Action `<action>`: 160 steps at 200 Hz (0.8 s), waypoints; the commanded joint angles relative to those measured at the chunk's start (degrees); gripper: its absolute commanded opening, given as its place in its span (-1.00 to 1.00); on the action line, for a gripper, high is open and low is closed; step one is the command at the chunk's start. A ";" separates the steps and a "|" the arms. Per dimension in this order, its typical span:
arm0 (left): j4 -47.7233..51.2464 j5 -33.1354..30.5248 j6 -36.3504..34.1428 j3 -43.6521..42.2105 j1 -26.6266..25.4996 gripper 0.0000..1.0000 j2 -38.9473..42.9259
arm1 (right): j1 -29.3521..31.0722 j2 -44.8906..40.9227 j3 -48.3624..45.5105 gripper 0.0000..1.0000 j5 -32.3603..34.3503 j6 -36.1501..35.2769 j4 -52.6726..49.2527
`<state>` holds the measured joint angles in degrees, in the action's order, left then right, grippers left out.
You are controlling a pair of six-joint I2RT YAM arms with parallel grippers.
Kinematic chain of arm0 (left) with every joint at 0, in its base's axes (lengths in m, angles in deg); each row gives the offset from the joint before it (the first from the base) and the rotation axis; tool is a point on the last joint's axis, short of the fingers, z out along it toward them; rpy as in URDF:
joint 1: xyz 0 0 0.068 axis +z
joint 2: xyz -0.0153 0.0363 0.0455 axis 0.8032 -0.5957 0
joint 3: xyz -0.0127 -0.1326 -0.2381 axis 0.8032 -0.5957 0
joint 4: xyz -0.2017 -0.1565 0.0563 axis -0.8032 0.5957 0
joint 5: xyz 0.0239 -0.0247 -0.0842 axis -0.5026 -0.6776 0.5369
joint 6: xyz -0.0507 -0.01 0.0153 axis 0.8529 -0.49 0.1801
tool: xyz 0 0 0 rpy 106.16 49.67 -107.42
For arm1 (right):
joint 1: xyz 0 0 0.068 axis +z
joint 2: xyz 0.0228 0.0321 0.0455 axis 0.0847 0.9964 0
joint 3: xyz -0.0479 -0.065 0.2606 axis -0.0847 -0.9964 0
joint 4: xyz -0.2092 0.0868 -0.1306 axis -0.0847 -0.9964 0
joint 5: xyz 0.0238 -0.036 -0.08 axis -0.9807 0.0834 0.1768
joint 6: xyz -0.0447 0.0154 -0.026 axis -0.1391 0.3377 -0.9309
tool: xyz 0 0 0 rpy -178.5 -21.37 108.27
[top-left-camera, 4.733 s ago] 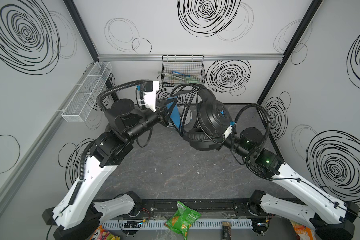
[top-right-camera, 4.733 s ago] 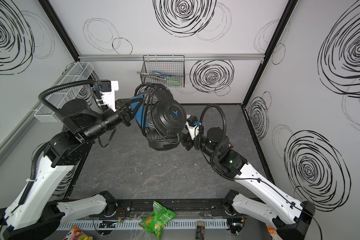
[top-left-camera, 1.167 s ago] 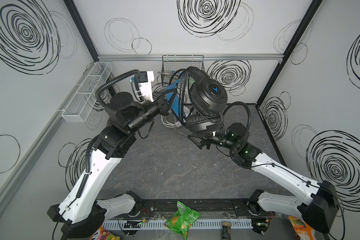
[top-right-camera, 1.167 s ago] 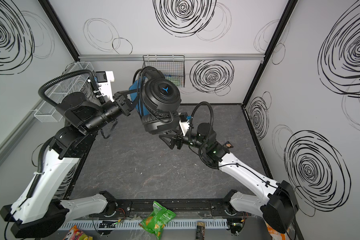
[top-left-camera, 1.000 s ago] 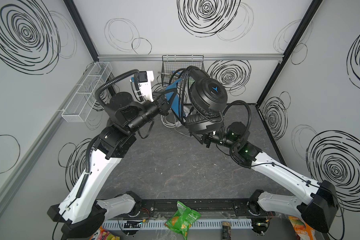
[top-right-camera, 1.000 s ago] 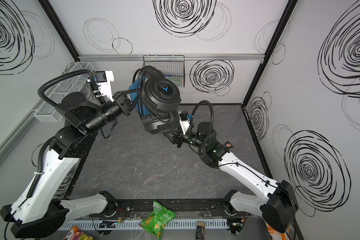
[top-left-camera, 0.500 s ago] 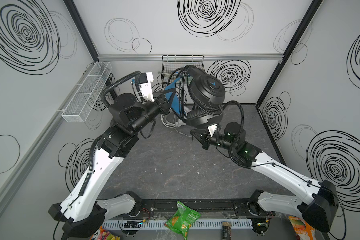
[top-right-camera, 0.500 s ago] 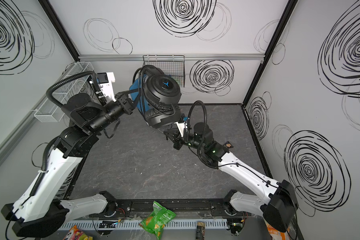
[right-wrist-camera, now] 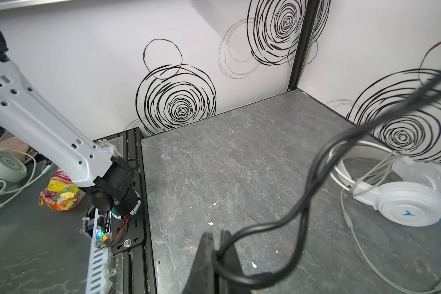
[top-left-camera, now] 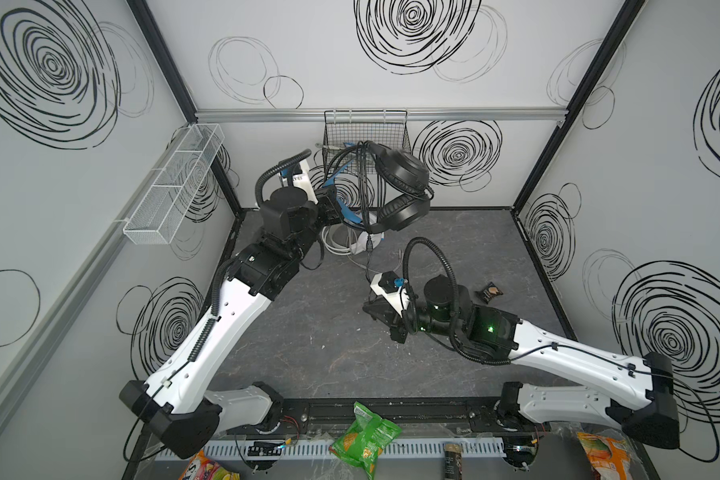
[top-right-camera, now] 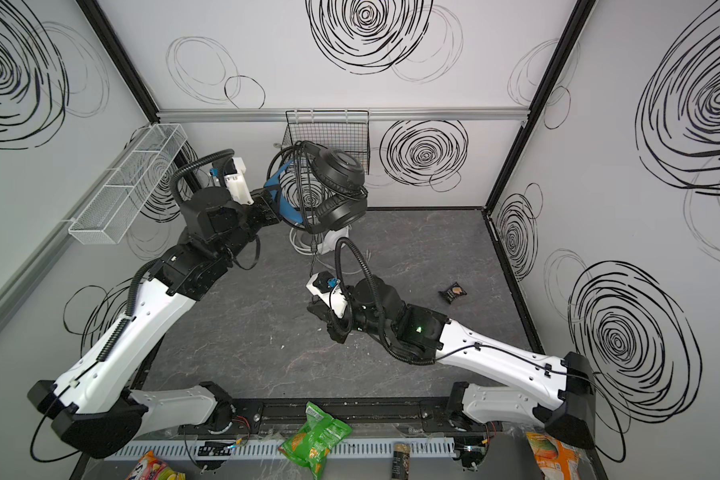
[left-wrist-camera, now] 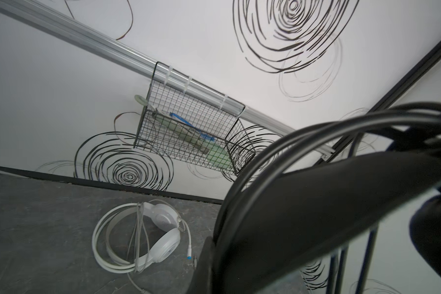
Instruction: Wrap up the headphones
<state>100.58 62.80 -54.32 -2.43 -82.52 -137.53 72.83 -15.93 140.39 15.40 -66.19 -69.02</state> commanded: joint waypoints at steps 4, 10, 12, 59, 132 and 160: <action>-8.09 -6.97 -3.06 -1.06 1.04 -1.00 -0.26 | 3.87 -0.18 5.31 -1.00 5.39 -3.83 -7.36; -8.02 -7.41 -3.85 -1.69 1.00 -1.00 -0.36 | 4.09 -0.17 6.61 -1.00 5.89 -3.96 -8.10; -8.03 -7.48 -4.06 -1.99 1.03 -1.00 -0.35 | 4.10 -0.17 7.04 -1.00 6.03 -3.97 -8.40; -6.43 -9.57 -9.83 -7.92 0.28 -1.00 1.34 | 3.43 4.42 20.72 -1.00 12.59 -7.59 -18.42; -2.69 -12.01 -14.11 -15.37 -5.48 -1.00 5.63 | -4.99 16.55 38.74 -1.00 14.80 -6.71 -31.15; -2.25 -13.05 -13.23 -17.24 -7.89 -1.00 6.55 | -9.25 19.12 39.45 -1.00 15.08 -4.35 -34.01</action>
<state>101.91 51.65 -68.33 -18.95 -88.68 -133.53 66.90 1.87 177.92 28.69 -72.46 -98.13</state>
